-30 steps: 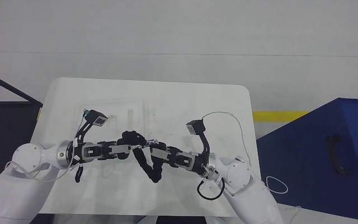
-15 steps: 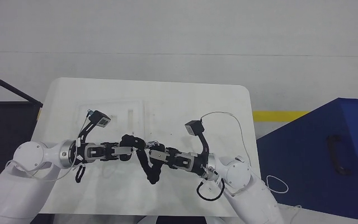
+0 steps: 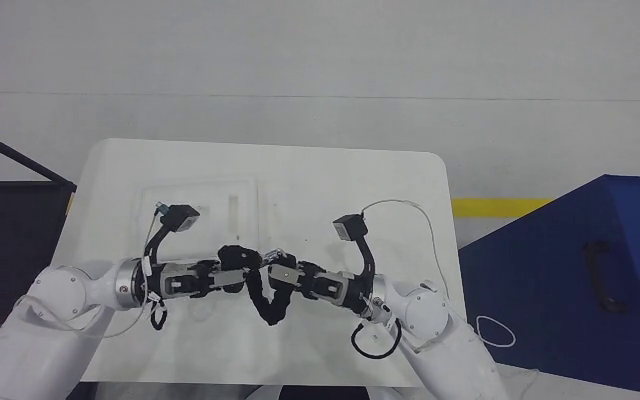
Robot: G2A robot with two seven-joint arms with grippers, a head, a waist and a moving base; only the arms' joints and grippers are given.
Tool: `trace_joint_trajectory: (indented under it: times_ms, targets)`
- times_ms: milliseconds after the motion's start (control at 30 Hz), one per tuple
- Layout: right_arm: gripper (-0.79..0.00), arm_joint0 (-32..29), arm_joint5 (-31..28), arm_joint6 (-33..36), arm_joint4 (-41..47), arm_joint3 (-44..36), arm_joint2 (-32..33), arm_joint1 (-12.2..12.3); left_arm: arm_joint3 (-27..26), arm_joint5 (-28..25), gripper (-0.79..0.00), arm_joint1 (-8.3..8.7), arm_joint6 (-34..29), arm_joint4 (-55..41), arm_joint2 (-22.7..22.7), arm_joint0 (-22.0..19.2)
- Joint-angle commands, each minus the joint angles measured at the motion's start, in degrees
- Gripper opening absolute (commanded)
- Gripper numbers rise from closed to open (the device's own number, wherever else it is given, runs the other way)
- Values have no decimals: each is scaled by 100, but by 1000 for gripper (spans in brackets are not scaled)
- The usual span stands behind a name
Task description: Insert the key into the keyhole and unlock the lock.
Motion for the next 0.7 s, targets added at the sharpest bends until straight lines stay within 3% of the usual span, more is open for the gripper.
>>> trace_joint_trajectory:
  times_ms: [0,200,400,667]
  targets:
    - [-785,-30,27,-84,54,-4,16,4,-20,-519,-785,-18,146,91,-78,106]
    - [-785,-42,-3,-93,170,-1,-3,15,-345,-1500,-785,-44,1064,758,-267,456]
    - [-785,-51,4,-84,190,-38,-82,21,-314,-2500,-785,-41,2065,1951,-356,734]
    - [-785,-36,-55,-55,206,-51,-124,26,-294,-2600,-785,-45,2165,2050,-365,751]
